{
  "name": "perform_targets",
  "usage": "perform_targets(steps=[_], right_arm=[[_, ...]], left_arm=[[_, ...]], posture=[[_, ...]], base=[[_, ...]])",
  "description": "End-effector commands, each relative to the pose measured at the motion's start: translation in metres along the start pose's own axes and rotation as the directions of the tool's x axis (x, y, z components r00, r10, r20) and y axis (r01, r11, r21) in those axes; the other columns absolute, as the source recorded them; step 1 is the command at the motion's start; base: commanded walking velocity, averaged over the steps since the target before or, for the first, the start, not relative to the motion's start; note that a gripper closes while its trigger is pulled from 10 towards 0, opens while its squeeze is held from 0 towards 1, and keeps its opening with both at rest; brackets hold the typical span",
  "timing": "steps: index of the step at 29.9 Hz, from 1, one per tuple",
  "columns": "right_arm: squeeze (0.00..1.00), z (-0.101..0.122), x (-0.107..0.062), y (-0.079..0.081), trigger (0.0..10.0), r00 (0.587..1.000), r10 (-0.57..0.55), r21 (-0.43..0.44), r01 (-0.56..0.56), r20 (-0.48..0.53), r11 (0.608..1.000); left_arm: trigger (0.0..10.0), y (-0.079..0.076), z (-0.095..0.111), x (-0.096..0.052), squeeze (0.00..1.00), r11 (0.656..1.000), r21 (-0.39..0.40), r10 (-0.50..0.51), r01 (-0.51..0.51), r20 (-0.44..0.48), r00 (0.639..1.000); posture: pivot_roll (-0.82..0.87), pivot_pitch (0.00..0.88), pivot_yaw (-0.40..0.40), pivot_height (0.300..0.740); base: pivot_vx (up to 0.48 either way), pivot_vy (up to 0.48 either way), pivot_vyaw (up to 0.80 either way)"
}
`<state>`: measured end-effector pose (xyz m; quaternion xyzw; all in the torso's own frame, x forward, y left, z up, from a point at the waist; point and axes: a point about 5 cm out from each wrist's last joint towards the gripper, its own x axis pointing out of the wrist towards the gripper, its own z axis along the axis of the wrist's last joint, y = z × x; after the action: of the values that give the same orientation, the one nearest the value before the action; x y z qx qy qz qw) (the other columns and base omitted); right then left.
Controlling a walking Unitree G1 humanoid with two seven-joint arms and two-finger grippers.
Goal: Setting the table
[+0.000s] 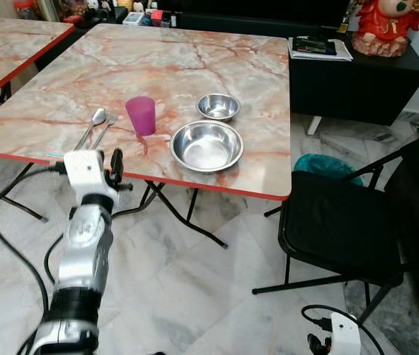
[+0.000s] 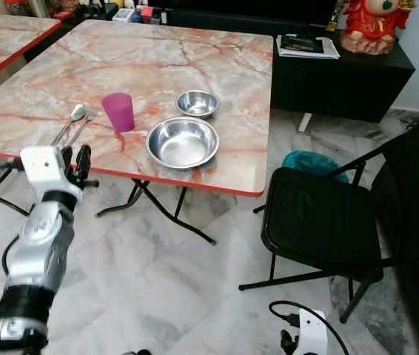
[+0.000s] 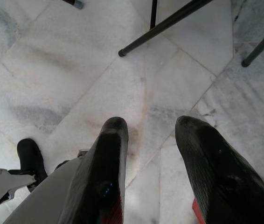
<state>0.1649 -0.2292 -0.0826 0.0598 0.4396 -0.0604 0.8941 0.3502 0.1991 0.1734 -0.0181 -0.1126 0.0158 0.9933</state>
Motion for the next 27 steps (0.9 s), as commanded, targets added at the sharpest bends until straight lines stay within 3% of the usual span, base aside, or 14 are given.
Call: perform_targets(steps=[1, 4, 6, 11, 15, 18, 23, 24, 25, 27], right_arm=[[0.0, -0.004, -0.001, -0.002, 10.0, 1.0, -0.009, 0.016, 0.01, -0.01, 1.0], [0.0, -0.004, -0.001, -0.002, 10.0, 1.0, -0.013, 0.027, 0.013, -0.002, 1.0], [0.0, -0.004, -0.001, -0.002, 10.0, 1.0, -0.018, 0.038, 0.018, 0.005, 0.999], [0.0, -0.001, -0.002, -0.004, 10.0, 0.997, -0.058, 0.062, 0.055, 0.043, 0.997], [0.0, 0.002, -0.003, -0.006, 10.0, 0.989, -0.108, 0.135, 0.093, 0.104, 0.986], [0.0, 0.004, -0.003, -0.006, 10.0, 0.987, -0.096, 0.113, 0.081, 0.128, 0.99], [0.0, 0.006, -0.004, -0.006, 10.0, 0.979, -0.113, 0.16, 0.086, 0.172, 0.983], [0.0, 0.068, 0.003, -0.008, 10.0, 0.942, -0.119, 0.146, 0.076, 0.313, 0.986], [0.0, 0.101, 0.003, -0.008, 10.0, 0.912, -0.122, 0.126, 0.078, 0.391, 0.989], [0.0, 0.107, 0.002, -0.01, 10.0, 0.899, -0.123, 0.132, 0.074, 0.42, 0.989]], left_arm=[[10.0, 0.005, -0.004, 0.003, 0.0, 1.0, -0.029, -0.002, 0.0, -0.039, 0.999], [10.0, 0.004, -0.003, 0.009, 0.0, 1.0, -0.002, -0.026, 0.025, -0.056, 0.998], [10.0, 0.002, -0.001, 0.013, 0.0, 0.999, -0.036, -0.034, 0.031, -0.071, 0.997], [10.0, -0.002, -0.003, 0.013, 0.0, 0.997, -0.038, -0.067, 0.064, -0.081, 0.994], [10.0, -0.004, -0.007, 0.011, 0.0, 0.995, -0.039, -0.096, 0.093, -0.083, 0.992], [10.0, -0.005, -0.008, 0.01, 0.0, 0.994, -0.037, -0.101, 0.098, -0.089, 0.991], [10.0, -0.004, -0.008, 0.009, 0.0, 0.994, -0.042, -0.106, 0.103, -0.086, 0.991], [10.0, -0.006, -0.009, 0.008, 0.0, 0.993, -0.043, -0.11, 0.107, -0.086, 0.99], [10.0, -0.006, -0.01, 0.007, 0.0, 0.993, -0.04, -0.114, 0.111, -0.086, 0.99], [10.0, -0.005, -0.01, 0.007, 0.0, 0.993, -0.032, -0.116, 0.113, -0.088, 0.989]], posture=[[-0.02, 0.12, -0.033, 0.74], [-0.02, 0.12, -0.029, 0.74], [-0.02, 0.122, -0.026, 0.74], [-0.02, 0.124, -0.026, 0.74], [-0.03, 0.127, -0.018, 0.74], [-0.03, 0.128, -0.018, 0.74], [-0.03, 0.129, -0.016, 0.74], [-0.04, 0.128, -0.016, 0.74], [-0.03, 0.128, -0.013, 0.74], [-0.04, 0.128, -0.013, 0.74]], base=[[0.0, 0.0, 0.0], [0.0, 0.0, 0.0], [0.0, 0.0, 0.0], [0.0, 0.0, 0.0], [0.0, 0.0, 0.0], [0.0, 0.0, 0.0], [0.0, 0.0, 0.0], [0.0, 0.0, 0.0], [0.0, 0.0, 0.0], [0.0, 0.0, 0.0]])
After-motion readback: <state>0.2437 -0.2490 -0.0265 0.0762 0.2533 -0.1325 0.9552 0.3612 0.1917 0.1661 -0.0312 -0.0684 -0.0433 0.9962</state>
